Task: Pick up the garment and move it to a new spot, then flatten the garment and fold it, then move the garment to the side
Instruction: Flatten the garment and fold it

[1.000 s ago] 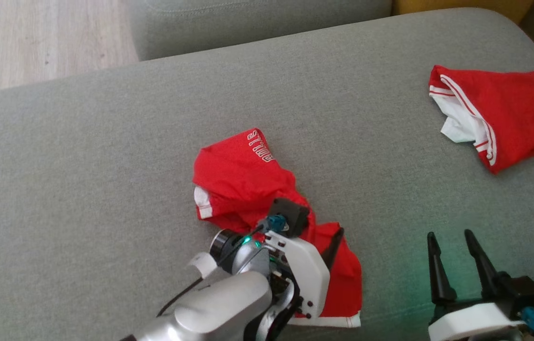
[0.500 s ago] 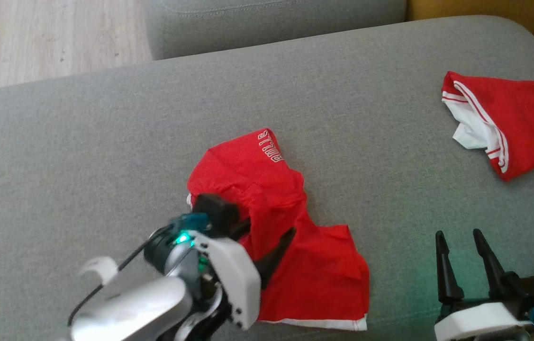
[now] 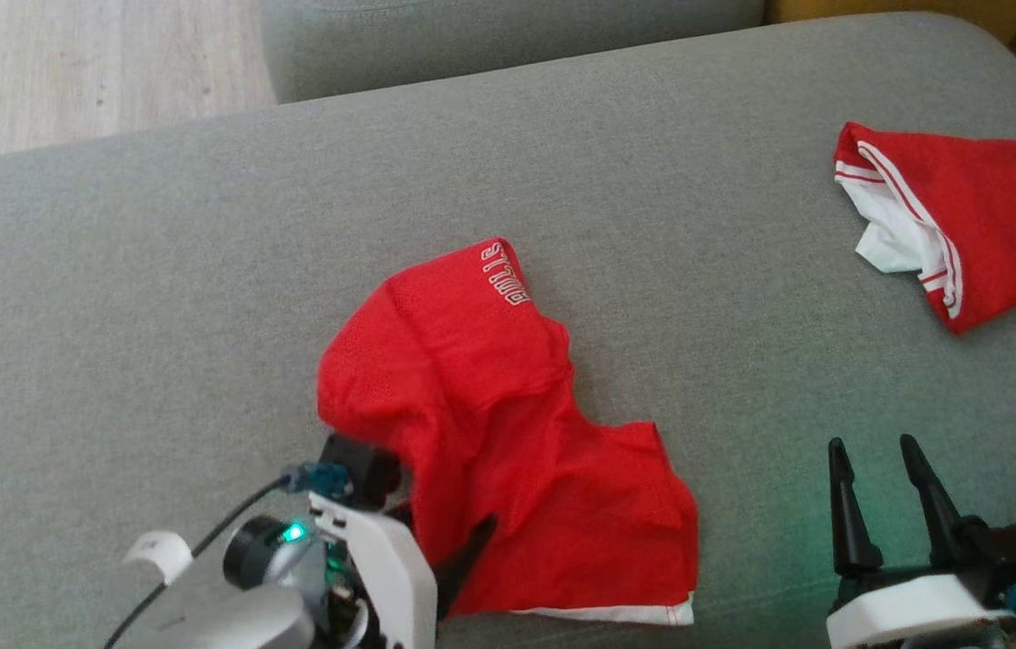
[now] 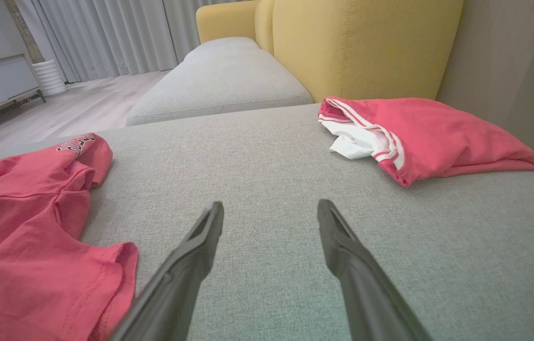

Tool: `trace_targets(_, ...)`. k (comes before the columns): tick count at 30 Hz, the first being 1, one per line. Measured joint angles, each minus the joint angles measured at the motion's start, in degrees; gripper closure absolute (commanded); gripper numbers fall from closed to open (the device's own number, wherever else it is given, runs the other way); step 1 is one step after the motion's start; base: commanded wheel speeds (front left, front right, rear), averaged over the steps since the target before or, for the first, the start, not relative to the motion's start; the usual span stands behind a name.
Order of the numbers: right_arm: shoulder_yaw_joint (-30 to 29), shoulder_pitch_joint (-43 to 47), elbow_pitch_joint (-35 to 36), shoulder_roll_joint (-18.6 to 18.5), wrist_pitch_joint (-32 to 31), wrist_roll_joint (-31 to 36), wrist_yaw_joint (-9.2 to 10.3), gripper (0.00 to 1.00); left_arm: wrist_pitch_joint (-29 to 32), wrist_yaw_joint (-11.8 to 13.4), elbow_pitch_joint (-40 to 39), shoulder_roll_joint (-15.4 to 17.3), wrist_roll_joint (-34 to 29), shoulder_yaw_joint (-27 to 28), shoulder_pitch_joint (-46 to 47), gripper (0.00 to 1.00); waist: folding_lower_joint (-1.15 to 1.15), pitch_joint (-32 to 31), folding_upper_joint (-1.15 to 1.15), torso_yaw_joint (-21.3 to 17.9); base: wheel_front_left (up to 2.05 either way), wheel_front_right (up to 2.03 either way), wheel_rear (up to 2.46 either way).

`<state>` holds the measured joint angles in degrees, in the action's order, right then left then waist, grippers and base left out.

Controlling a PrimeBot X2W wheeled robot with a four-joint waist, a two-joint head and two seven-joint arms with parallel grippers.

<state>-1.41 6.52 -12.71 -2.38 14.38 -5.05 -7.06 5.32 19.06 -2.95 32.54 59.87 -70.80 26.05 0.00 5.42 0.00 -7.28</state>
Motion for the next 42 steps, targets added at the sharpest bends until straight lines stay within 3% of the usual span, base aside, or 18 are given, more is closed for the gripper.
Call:
trace_targets(4, -0.1, 0.0, 0.0, 0.0, 0.0, 0.0, 0.0, 0.0, 0.1, -2.8, 2.6, -0.8, 1.3, -0.5, -0.4, 0.0, 0.0, 0.3, 0.0, -0.3, 0.0, 0.0, 0.0)
trace_targets(5, -0.1, 0.0, 0.0, 0.0, 0.0, 0.0, 0.0, 0.0, 0.0, -3.3, 3.2, -1.4, 1.9, -0.3, -0.4, 1.0, 0.0, 0.3, 0.0, -0.3, 0.0, 0.0, 0.0)
trace_targets(10, -0.1, -0.4, -0.1, 0.0, 0.0, 0.0, 0.0, 0.0, -0.8, -2.4, 7.6, -7.1, 1.7, 1.7, 3.0, 1.0, 0.0, 0.6, 0.0, -0.7, 0.0, 0.0, 0.0)
trace_targets(19, 2.1, -2.5, -0.4, 0.0, 0.0, 0.0, 0.0, 0.0, 2.4, -3.0, 19.8, -18.7, -0.4, 3.6, 19.6, 1.0, 0.0, 1.1, 0.0, -4.3, 0.0, 0.0, 0.0)
trace_targets(30, 4.8, -5.4, -1.2, 0.0, 0.0, -0.9, 0.0, 0.0, 4.4, -5.1, 39.8, -24.4, -0.6, 8.8, 33.5, 1.0, 0.0, 3.0, 0.0, -12.0, 0.0, 0.0, 0.0)
trace_targets(33, 5.1, -5.4, -1.8, 0.0, 0.0, -1.8, 0.0, 0.0, 2.4, -6.9, 46.1, -26.6, 1.2, 10.1, 33.6, 0.98, 0.0, 3.6, 0.0, -14.2, 0.0, 0.0, 0.0)
trace_targets(34, 5.4, -5.4, -2.1, 0.0, 0.0, -2.1, 0.0, 0.0, 2.4, -7.7, 48.0, -27.4, 1.8, 10.1, 33.1, 0.93, 0.0, 3.7, 0.0, -14.9, 0.0, 0.0, 0.0)
trace_targets(35, 5.8, -5.4, -2.2, 0.0, 0.0, -2.2, 0.0, 0.0, 2.1, -8.4, 49.8, -28.0, 1.9, 9.7, 32.2, 0.8, 0.0, 3.8, 0.0, -15.6, 0.0, 0.0, 0.0)
trace_targets(36, 6.1, -5.4, -2.2, 0.0, 0.0, -2.4, 0.0, 0.0, 1.5, -9.2, 51.3, -28.5, 1.8, 9.0, 31.1, 0.58, 0.0, 3.9, 0.0, -16.1, 0.0, 0.0, 0.0)
trace_targets(37, 6.3, -5.4, -2.2, 0.0, 0.0, -2.7, 0.0, 0.0, 1.1, -10.0, 52.7, -29.0, 1.8, 8.3, 29.9, 0.07, 0.0, 4.0, 0.0, -16.5, 0.0, 0.0, 0.0)
trace_targets(38, 6.4, -5.4, -2.2, 0.0, 0.0, -2.8, 0.0, 0.0, 1.0, -10.9, 53.8, -29.5, 1.6, 7.3, 28.6, 0.0, 0.0, 4.2, 0.0, -16.8, 0.0, 0.0, 0.0)
trace_targets(42, 5.9, -5.4, -2.2, 0.0, 0.0, -3.0, 0.0, 0.0, 0.4, -13.0, 56.8, -29.8, -0.2, 3.3, 25.5, 0.0, 0.0, 4.1, 0.0, -16.4, 0.0, 0.0, 0.0)
